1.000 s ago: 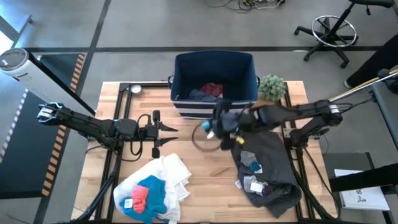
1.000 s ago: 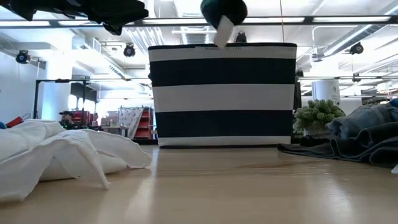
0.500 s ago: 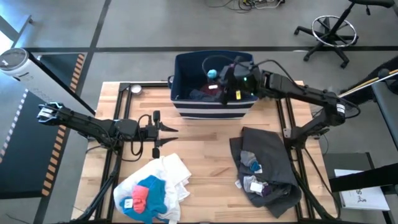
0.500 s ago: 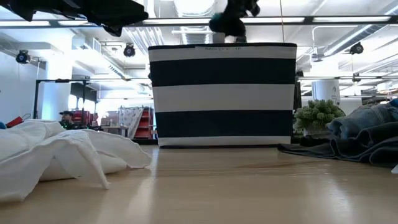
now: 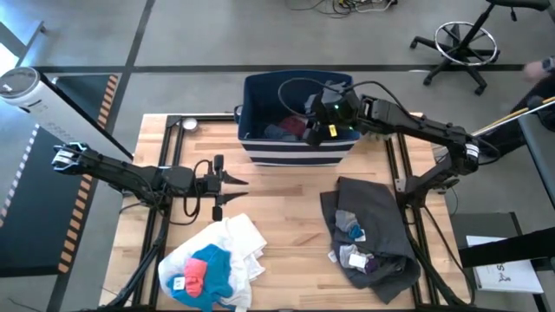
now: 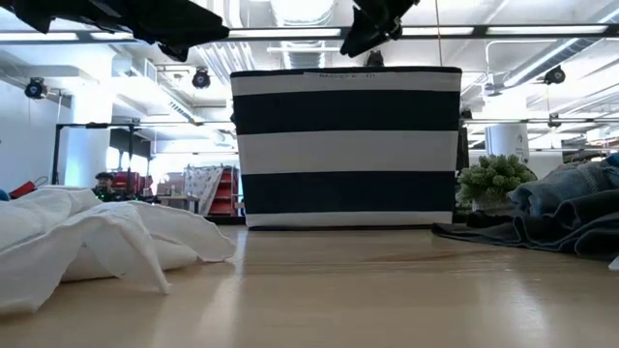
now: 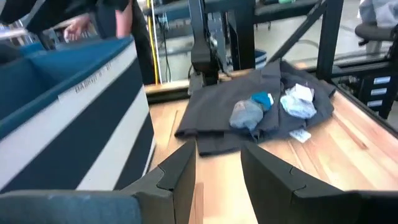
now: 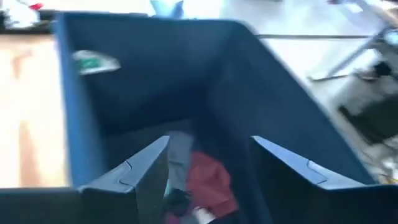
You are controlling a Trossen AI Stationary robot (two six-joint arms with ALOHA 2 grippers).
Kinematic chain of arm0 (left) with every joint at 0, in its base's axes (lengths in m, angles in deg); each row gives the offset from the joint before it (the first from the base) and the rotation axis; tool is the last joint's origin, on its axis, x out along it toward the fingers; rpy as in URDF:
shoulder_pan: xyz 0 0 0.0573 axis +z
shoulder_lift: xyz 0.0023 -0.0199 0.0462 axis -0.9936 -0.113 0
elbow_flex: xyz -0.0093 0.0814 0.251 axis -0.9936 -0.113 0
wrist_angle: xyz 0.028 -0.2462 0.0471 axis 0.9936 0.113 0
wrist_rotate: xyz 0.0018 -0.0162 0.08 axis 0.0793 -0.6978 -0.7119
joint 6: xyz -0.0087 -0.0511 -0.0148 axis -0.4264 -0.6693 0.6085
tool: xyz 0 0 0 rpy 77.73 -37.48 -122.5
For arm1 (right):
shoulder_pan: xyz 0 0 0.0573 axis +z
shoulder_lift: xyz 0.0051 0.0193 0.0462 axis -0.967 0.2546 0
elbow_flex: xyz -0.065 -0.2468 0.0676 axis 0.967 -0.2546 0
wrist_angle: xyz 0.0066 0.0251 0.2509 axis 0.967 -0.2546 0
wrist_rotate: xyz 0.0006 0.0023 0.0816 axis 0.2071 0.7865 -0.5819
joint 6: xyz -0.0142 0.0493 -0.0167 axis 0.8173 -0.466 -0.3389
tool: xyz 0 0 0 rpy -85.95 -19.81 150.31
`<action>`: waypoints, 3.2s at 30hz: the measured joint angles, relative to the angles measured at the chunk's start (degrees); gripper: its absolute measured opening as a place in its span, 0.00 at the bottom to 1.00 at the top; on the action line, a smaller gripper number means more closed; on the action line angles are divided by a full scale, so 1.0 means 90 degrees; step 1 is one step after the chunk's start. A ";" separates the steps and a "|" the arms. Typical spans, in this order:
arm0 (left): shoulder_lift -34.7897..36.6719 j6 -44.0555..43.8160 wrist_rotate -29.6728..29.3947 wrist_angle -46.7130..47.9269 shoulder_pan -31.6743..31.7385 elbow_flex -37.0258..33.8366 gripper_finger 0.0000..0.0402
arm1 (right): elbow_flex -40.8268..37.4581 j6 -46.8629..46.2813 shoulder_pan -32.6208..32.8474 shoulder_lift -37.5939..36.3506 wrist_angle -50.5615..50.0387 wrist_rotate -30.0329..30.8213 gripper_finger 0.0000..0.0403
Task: Sort clothes
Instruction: Put the pink sock into the blue bin
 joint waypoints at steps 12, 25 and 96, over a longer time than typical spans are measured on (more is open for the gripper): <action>-0.0472 -0.0441 0.0004 0.3421 -0.0393 0.1978 0.28 | -0.0799 0.0382 0.0439 -0.0628 -0.0193 -0.0599 0.02; -0.1805 -0.1852 0.0625 0.5656 -0.1014 0.3131 0.28 | -0.3626 -0.0038 0.2141 -0.2294 0.2905 -0.0573 0.00; -0.4294 -0.4545 0.5853 0.7107 -0.2207 0.3296 0.16 | -0.5107 -0.0526 0.3937 -0.0898 0.4943 0.0087 0.00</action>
